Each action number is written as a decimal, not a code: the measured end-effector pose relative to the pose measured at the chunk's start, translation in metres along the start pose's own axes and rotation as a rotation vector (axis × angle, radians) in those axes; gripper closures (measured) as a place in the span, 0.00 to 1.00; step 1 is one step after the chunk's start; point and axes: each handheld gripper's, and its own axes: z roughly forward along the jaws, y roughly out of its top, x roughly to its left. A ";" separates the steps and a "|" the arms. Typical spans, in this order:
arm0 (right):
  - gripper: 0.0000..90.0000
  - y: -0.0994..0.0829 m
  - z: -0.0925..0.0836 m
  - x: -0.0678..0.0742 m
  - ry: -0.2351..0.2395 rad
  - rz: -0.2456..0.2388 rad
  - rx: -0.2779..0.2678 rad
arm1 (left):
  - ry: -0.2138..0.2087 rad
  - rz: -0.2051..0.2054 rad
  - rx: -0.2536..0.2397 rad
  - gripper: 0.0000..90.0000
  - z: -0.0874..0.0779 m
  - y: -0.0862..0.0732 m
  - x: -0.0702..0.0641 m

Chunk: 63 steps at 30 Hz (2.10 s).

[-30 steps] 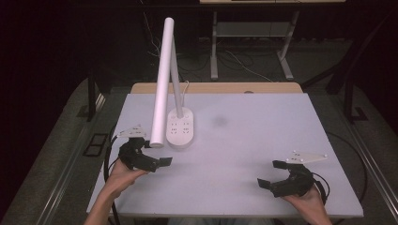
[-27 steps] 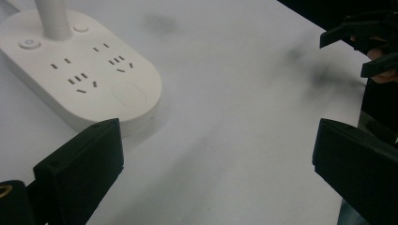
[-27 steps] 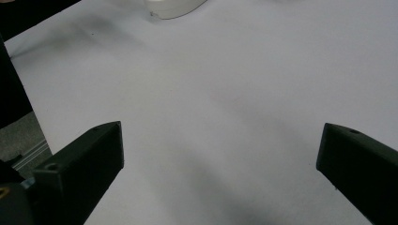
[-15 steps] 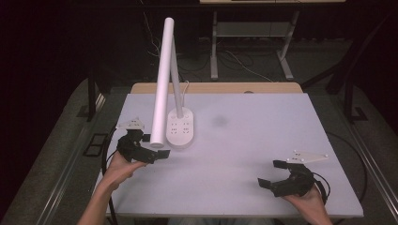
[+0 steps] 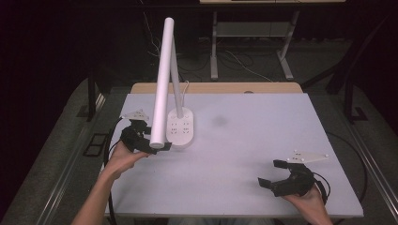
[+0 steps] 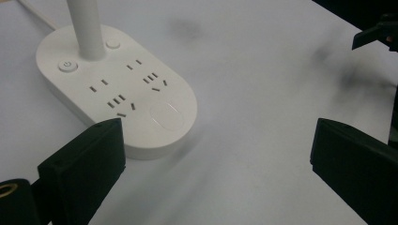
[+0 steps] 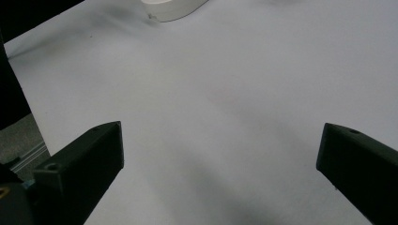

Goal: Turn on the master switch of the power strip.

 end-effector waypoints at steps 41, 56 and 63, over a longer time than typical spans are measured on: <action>0.01 -0.002 0.001 -0.001 -0.002 -0.008 0.023 | 0.100 0.038 0.004 0.15 0.008 0.057 0.041; 0.01 -0.002 0.001 -0.002 0.000 -0.007 0.019 | 0.145 -0.027 -0.062 0.27 0.013 0.063 0.060; 0.01 -0.002 0.001 -0.002 0.000 -0.010 0.020 | 0.160 -0.059 -0.068 0.30 0.019 0.061 0.072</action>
